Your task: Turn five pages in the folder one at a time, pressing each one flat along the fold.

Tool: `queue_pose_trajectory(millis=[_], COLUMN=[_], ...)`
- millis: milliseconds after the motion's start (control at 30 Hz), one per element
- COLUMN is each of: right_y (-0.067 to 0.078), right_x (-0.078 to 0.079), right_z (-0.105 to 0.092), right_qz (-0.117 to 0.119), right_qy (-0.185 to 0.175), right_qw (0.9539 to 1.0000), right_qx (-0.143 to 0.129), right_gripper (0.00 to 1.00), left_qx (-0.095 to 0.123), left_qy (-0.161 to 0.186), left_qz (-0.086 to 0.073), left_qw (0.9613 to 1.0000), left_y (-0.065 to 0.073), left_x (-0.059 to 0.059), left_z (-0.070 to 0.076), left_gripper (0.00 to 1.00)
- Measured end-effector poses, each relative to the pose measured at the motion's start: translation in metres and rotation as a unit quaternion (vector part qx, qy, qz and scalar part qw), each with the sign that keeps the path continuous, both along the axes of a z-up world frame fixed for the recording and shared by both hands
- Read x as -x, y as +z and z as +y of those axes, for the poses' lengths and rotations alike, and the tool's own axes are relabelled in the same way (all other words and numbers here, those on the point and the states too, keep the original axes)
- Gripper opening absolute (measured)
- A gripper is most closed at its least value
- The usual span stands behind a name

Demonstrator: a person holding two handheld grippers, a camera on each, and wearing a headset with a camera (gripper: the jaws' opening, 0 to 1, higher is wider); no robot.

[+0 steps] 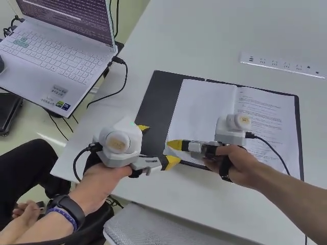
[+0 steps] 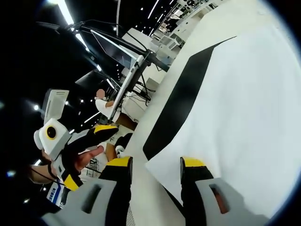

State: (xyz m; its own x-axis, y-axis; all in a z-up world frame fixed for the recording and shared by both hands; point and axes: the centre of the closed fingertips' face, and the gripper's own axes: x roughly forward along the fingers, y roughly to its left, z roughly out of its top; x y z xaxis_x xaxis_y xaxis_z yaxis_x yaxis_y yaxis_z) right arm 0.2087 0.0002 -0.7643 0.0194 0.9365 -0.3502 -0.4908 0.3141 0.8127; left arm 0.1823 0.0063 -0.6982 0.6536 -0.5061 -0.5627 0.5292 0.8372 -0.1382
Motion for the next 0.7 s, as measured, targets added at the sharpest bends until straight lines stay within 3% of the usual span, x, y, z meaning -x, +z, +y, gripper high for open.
queue_pose_trajectory(millis=[233,700], right_y=[0.013,0.039], right_x=[-0.003,-0.049], right_z=[-0.007,-0.053], right_qz=[-0.013,-0.049], right_qy=[-0.005,-0.068], right_qw=[0.9998,0.9964], right_qx=[-0.012,-0.015], right_gripper=[0.47,0.37], left_qx=[-0.001,0.001], left_qy=[-0.002,-0.009], left_qz=[0.003,0.003], left_qw=[1.0000,1.0000], left_y=[-0.004,-0.013], left_x=[-0.001,-0.019], left_z=[-0.002,-0.014], left_gripper=[0.69,0.57])
